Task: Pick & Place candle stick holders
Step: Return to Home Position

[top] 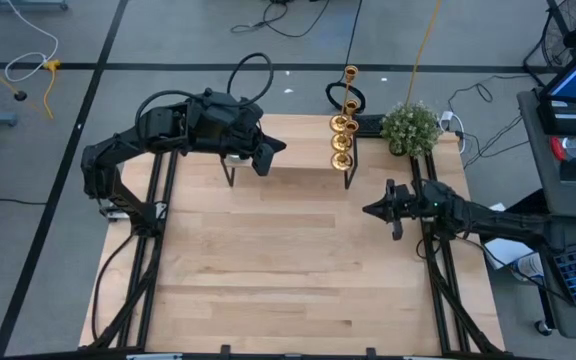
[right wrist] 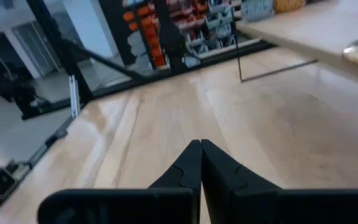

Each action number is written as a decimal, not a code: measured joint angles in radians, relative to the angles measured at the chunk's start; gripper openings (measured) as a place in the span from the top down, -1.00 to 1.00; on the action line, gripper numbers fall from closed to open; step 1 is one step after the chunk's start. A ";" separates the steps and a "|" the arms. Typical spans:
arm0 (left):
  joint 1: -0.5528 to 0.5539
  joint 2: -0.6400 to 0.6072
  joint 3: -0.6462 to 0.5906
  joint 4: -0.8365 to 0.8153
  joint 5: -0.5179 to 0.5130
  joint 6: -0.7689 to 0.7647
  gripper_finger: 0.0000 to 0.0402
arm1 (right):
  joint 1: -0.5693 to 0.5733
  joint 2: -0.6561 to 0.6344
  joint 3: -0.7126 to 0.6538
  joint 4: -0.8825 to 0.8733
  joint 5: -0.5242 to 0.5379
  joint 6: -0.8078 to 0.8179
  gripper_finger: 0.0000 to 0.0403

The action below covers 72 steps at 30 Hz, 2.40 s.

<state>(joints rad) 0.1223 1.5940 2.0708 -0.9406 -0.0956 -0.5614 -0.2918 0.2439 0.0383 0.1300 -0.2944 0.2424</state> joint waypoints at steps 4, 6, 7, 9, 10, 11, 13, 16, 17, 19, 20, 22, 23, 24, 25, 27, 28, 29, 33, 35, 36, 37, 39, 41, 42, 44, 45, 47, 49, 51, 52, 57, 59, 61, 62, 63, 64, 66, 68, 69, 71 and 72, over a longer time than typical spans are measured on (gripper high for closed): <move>0.000 0.000 0.000 0.000 0.000 -0.001 1.00 | -0.002 -0.029 0.010 0.038 -0.021 0.026 1.00; 0.000 0.000 0.000 0.000 0.000 -0.001 1.00 | -0.001 -0.060 0.023 0.009 -0.020 0.026 1.00; 0.000 0.000 0.000 0.001 0.000 -0.001 1.00 | -0.001 -0.080 0.030 -0.010 -0.020 0.026 1.00; 0.000 0.000 0.000 0.001 0.000 0.001 1.00 | -0.001 -0.129 0.047 -0.064 0.005 0.024 1.00; 0.000 0.000 0.000 0.001 0.000 0.001 1.00 | -0.001 -0.157 0.059 -0.106 0.016 0.018 1.00; 0.002 0.000 0.000 0.002 0.000 0.002 1.00 | -0.002 -0.188 0.073 -0.151 0.029 0.012 1.00; 0.004 0.000 0.000 0.002 0.000 0.003 1.00 | -0.001 -0.245 0.093 -0.230 0.035 0.002 1.00; 0.012 0.000 0.000 0.004 0.001 0.014 0.99 | 0.002 -0.239 0.120 -0.325 0.028 -0.001 1.00; 0.015 0.000 0.000 0.005 0.000 0.016 0.99 | 0.007 -0.240 0.122 -0.342 0.029 0.000 1.00; 0.024 0.000 0.000 0.009 0.000 0.023 0.99 | 0.027 -0.242 0.121 -0.347 0.028 0.012 1.00; 0.026 0.000 0.000 0.010 0.001 0.028 1.00 | 0.039 -0.242 0.119 -0.344 0.028 0.018 1.00; 0.031 0.000 0.000 0.016 0.001 0.028 0.99 | 0.066 -0.239 0.118 -0.343 0.038 0.024 1.00; 0.035 0.000 0.000 0.016 0.000 0.029 0.99 | 0.080 -0.237 0.113 -0.336 0.055 0.026 1.00; 0.036 0.000 0.000 0.016 0.001 0.030 0.99 | 0.094 -0.241 0.108 -0.331 0.074 0.029 1.00; 0.036 0.000 0.000 0.017 0.001 0.031 0.99 | 0.106 -0.242 0.100 -0.319 0.096 0.033 1.00; 0.042 0.000 0.000 0.018 0.003 0.032 0.99 | 0.132 -0.241 0.079 -0.273 0.133 0.038 1.00; 0.045 0.000 0.000 0.018 0.010 0.028 0.99 | 0.145 -0.241 0.062 -0.228 0.145 0.044 1.00; 0.049 0.000 0.000 0.019 0.018 0.027 0.99 | 0.157 -0.242 0.039 -0.168 0.158 0.057 1.00; 0.058 0.000 0.000 0.019 0.043 0.015 0.99 | 0.212 -0.240 -0.022 -0.017 0.197 0.099 1.00; 0.060 0.000 0.000 0.019 0.044 0.009 0.99 | 0.241 -0.239 -0.023 -0.035 0.246 0.078 1.00; 0.060 0.000 0.000 0.019 0.046 0.010 0.99 | 0.253 -0.241 -0.023 -0.054 0.262 0.070 1.00; 0.060 0.000 0.000 0.019 0.047 0.012 0.99 | 0.262 -0.241 -0.023 -0.048 0.272 0.066 1.00; 0.060 0.000 0.000 0.019 0.051 0.021 0.99 | 0.274 -0.242 -0.023 -0.039 0.269 0.066 1.00; 0.060 0.000 0.000 0.018 0.050 0.031 0.99 | 0.284 -0.241 -0.023 -0.054 0.267 0.081 1.00; 0.060 0.000 0.000 0.018 0.051 0.039 0.99 | 0.288 -0.241 -0.023 -0.052 0.267 0.088 1.00; 0.060 0.000 0.000 0.018 0.051 0.060 0.99 | 0.294 -0.241 -0.023 -0.053 0.267 0.092 1.00; 0.060 0.000 0.000 0.018 0.052 0.076 0.99 | 0.295 -0.241 -0.023 -0.060 0.267 0.094 1.00; 0.060 0.000 0.000 0.015 0.066 0.102 0.99 | 0.294 -0.241 -0.023 -0.070 0.267 0.094 1.00; 0.066 -0.002 0.000 0.001 0.091 0.122 0.99 | 0.294 -0.241 -0.024 -0.071 0.268 0.096 1.00; 0.073 -0.024 -0.001 -0.041 0.080 0.111 0.99 | 0.294 -0.241 -0.024 -0.072 0.268 0.110 1.00; 0.072 -0.039 -0.001 -0.057 0.053 0.107 0.99 | 0.294 -0.241 -0.024 -0.071 0.268 0.115 1.00; -0.022 -0.155 0.003 -0.166 -0.139 0.093 1.00 | 0.294 -0.241 -0.024 -0.069 0.268 0.145 0.99; -0.082 -0.191 0.002 -0.227 -0.231 0.073 1.00 | 0.294 -0.241 -0.024 -0.067 0.268 0.164 0.99; -0.149 -0.214 0.001 -0.255 -0.353 0.049 1.00 | 0.294 -0.241 -0.024 -0.067 0.268 0.177 0.98; -0.185 -0.225 -0.002 -0.263 -0.404 0.039 1.00 | 0.294 -0.241 -0.024 -0.068 0.268 0.188 0.98; -0.216 -0.238 -0.015 -0.264 -0.441 0.035 1.00 | 0.294 -0.241 -0.024 -0.066 0.269 0.199 0.98; -0.244 -0.253 -0.035 -0.263 -0.467 0.033 1.00 | 0.294 -0.241 -0.024 -0.066 0.269 0.207 0.98; -0.290 -0.286 -0.106 -0.263 -0.506 0.007 1.00 | 0.294 -0.241 -0.024 -0.059 0.269 0.231 0.98; -0.321 -0.328 -0.213 -0.254 -0.524 -0.037 1.00 | 0.294 -0.241 -0.024 -0.038 0.269 0.257 0.98; -0.333 -0.355 -0.277 -0.230 -0.524 -0.050 1.00 | 0.294 -0.241 -0.024 -0.028 0.270 0.265 0.98; -0.356 -0.423 -0.414 -0.158 -0.506 -0.063 1.00 | 0.294 -0.241 -0.024 -0.020 0.271 0.264 0.99; -0.363 -0.468 -0.489 -0.111 -0.502 -0.070 1.00 | 0.294 -0.241 -0.024 -0.021 0.271 0.255 0.99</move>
<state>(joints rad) -0.2411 1.1261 1.5821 -1.0516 -0.5971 -0.6315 0.0021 0.0029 0.0139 0.1093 -0.0232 0.4978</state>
